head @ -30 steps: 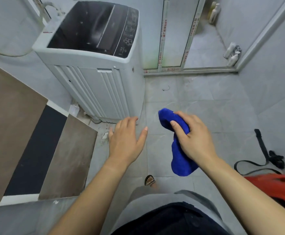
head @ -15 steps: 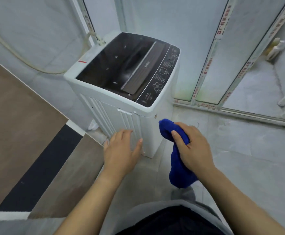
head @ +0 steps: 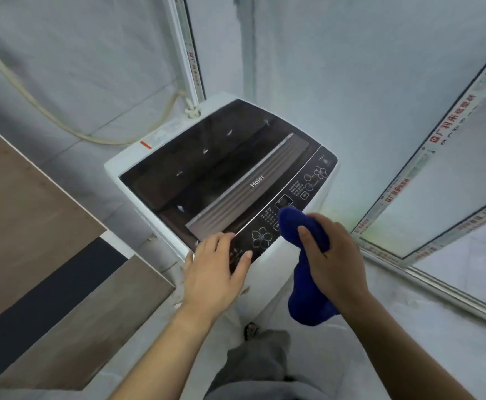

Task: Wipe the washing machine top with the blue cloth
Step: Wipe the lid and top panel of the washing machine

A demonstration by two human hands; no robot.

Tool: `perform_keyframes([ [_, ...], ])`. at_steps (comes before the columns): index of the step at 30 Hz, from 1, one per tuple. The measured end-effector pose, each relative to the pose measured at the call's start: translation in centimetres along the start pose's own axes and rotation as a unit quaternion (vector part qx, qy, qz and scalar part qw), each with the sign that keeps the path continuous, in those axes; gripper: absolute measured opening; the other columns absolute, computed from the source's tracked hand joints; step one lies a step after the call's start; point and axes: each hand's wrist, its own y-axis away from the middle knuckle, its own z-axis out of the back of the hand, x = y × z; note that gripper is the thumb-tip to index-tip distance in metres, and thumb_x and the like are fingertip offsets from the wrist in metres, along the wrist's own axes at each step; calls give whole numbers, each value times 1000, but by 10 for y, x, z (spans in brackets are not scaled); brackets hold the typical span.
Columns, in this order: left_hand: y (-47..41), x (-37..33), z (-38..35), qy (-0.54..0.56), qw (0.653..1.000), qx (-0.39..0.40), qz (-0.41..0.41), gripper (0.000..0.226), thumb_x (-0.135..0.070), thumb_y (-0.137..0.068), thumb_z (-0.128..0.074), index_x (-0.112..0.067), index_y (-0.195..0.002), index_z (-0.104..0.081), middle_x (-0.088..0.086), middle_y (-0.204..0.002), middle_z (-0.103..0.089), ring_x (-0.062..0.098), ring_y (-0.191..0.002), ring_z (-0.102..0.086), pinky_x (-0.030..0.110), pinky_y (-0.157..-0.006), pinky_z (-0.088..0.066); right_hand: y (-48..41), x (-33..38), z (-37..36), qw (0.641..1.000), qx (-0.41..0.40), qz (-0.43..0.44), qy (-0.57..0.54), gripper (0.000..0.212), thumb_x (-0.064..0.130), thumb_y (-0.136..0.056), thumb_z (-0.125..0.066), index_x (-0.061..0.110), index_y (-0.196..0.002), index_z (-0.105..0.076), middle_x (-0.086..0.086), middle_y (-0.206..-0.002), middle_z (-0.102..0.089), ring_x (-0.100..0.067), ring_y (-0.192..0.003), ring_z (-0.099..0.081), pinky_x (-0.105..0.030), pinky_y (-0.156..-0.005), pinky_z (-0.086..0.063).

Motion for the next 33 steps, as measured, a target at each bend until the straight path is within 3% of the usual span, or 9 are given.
perform_keyframes([
  [7, -114, -7, 2, 9, 1000, -25, -12, 55, -59, -89, -30, -27, -131, -44, -6, -132, -47, 15, -125, -39, 50, -105, -31, -114, 10, -9, 997, 21, 72, 23, 33, 35, -92, -47, 28, -124, -52, 10, -98, -56, -5, -80, -54, -17, -71, -38],
  [11, -170, -4, 15, -11, 999, -31, -13, 58, -60, -87, -30, -25, -131, -45, -3, -135, -46, 17, -127, -38, 52, -105, -31, -168, 21, -11, 996, 15, 90, 11, 36, 38, -91, -44, 29, -124, -53, 10, -100, -56, -11, -83, -54, -26, -75, -41],
  [15, -211, 6, 20, -41, 999, -20, 7, 60, -60, -88, -30, -23, -132, -44, -1, -137, -44, 19, -129, -36, 52, -104, -32, -213, 28, -17, 993, 42, 109, 9, 34, 39, -91, -46, 32, -124, -53, 12, -101, -56, -8, -86, -53, -26, -77, -40],
  [24, -296, 16, 25, -65, 990, -56, 116, 61, -61, -87, -23, -24, -130, -46, -2, -134, -47, 22, -125, -41, 50, -103, -32, -367, 32, -34, 974, 125, 186, 42, 33, 42, -92, -46, 34, -123, -52, 10, -101, -55, -10, -86, -51, -23, -76, -34],
  [29, -341, 3, 17, -57, 975, -66, 203, 54, -57, -90, -30, -24, -131, -45, -2, -134, -47, 22, -125, -42, 49, -102, -35, -448, 33, -48, 947, 206, 242, 45, 36, 46, -91, -46, 35, -126, -51, 11, -106, -54, -6, -89, -49, -19, -79, -33],
  [33, -383, -2, 7, -75, 961, -76, 255, 48, -53, -91, -37, -25, -129, -48, -2, -131, -49, 21, -122, -44, 45, -100, -37, -520, 37, -65, 928, 220, 297, 43, 35, 48, -88, -53, 38, -122, -55, 11, -108, -58, -9, -96, -55, -20, -78, -36],
])
